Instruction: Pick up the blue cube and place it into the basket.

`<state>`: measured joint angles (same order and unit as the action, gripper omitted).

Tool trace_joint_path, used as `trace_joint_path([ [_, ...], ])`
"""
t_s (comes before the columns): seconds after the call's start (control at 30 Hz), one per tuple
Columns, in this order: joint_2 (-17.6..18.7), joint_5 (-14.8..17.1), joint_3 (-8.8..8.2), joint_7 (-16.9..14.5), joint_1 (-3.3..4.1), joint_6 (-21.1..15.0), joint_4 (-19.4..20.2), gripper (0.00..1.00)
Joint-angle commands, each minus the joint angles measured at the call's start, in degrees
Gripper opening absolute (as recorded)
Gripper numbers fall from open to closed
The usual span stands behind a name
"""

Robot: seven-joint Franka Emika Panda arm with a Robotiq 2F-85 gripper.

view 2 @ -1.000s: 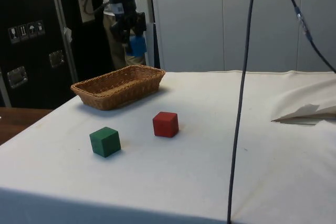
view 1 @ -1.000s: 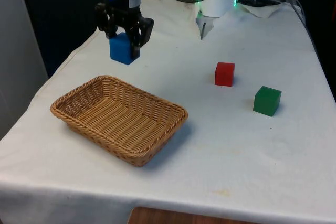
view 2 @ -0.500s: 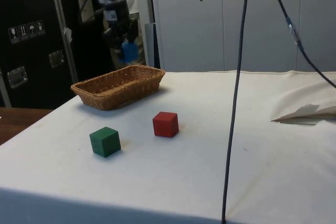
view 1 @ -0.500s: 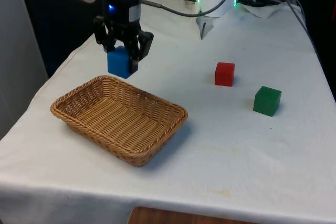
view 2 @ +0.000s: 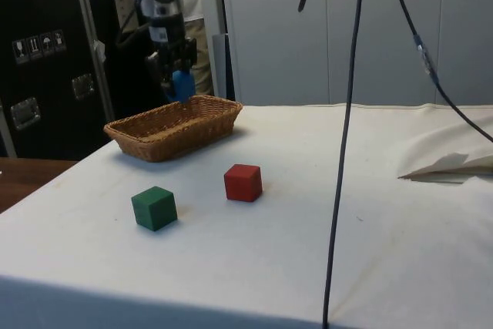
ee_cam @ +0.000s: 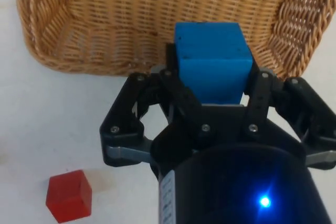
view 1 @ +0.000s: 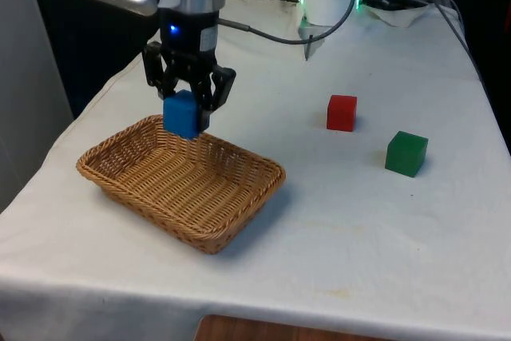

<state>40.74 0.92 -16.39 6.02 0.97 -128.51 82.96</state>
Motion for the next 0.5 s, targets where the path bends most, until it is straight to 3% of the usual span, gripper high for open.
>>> trace_joint_path([
  [0.0, 0.3, 0.4, 0.23, 0.2, -0.11, -1.5, 0.3, 0.03],
  [0.2, 1.4, 0.1, 0.06, 0.9, -0.06, -2.9, 0.9, 0.03],
  [0.43, 4.1, 0.6, 0.11, 2.2, -0.92, -3.8, -0.4, 0.03],
  [0.47, 3.6, 0.1, -0.11, 2.1, -0.52, -3.7, 0.1, 0.03],
])
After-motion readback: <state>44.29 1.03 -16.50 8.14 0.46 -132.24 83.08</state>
